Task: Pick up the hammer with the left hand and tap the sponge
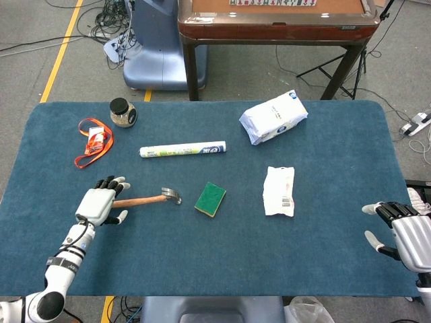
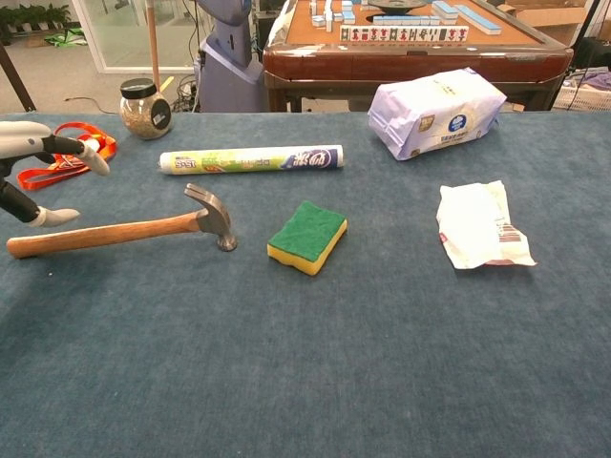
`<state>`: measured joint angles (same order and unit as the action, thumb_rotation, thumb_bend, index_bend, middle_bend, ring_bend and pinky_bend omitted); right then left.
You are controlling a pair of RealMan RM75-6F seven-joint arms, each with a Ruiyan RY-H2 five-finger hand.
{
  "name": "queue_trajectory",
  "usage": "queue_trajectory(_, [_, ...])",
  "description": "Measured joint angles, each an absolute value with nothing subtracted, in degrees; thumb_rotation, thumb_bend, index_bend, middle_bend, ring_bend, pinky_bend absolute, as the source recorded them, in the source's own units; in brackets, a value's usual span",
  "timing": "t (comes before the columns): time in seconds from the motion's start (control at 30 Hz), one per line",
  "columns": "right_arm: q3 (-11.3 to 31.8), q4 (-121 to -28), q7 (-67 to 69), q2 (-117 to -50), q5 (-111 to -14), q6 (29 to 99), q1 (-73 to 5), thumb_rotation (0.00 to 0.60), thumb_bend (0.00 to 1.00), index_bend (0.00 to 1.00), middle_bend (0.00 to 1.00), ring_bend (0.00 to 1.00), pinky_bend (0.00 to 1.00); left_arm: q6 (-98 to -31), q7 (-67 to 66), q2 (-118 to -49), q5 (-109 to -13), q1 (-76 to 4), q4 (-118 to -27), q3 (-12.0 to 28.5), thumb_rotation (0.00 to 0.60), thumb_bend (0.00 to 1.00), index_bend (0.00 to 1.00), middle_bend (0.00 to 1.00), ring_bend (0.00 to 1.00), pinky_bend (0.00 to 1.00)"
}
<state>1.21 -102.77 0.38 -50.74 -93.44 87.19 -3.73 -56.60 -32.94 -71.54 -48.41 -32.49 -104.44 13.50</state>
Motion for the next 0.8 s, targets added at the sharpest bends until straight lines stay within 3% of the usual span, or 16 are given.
queue_trajectory(0.43, [0.83, -101.72, 1.26, -50.97, -92.99, 87.4, -3.02, 0.6, 0.28, 0.38, 0.41, 0.33, 0.41, -54.17, -39.47, -76.58, -32.03, -42.58, -97.35, 12.07, 0.6, 0.31, 0.19, 0.17, 0.01, 0.03])
queue_trajectory(0.8, [0.68, -101.14, 1.58, -51.23, -92.51, 87.06, -2.79, 0.6, 0.28, 0.38, 0.41, 0.33, 0.41, -53.3, -41.23, -79.23, -26.45, -47.57, -94.59, 9.3, 0.6, 0.31, 0.22, 0.21, 0.02, 0.03])
